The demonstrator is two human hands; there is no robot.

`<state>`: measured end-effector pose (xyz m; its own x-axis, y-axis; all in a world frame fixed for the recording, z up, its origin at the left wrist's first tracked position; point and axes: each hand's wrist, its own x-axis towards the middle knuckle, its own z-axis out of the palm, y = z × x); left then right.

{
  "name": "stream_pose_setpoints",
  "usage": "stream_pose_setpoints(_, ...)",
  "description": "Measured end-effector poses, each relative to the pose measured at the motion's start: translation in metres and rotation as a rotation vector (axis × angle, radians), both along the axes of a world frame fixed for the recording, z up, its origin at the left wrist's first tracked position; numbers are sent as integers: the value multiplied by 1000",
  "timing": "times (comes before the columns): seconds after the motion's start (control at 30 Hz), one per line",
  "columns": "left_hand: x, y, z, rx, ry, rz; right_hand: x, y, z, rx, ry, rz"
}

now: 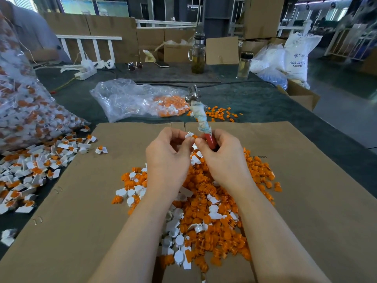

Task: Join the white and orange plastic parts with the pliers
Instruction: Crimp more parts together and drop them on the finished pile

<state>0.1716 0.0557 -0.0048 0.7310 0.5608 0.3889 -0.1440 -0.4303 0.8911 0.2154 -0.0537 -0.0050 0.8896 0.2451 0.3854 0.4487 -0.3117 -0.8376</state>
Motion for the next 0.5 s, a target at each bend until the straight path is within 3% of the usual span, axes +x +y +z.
stream_pose_setpoints(0.23,0,17,4,-492,-116,-156,4,-23,4,-158,276,274)
stream_pose_setpoints(0.5,-5,28,9,-616,-215,-210,1,-27,9,-270,315,413)
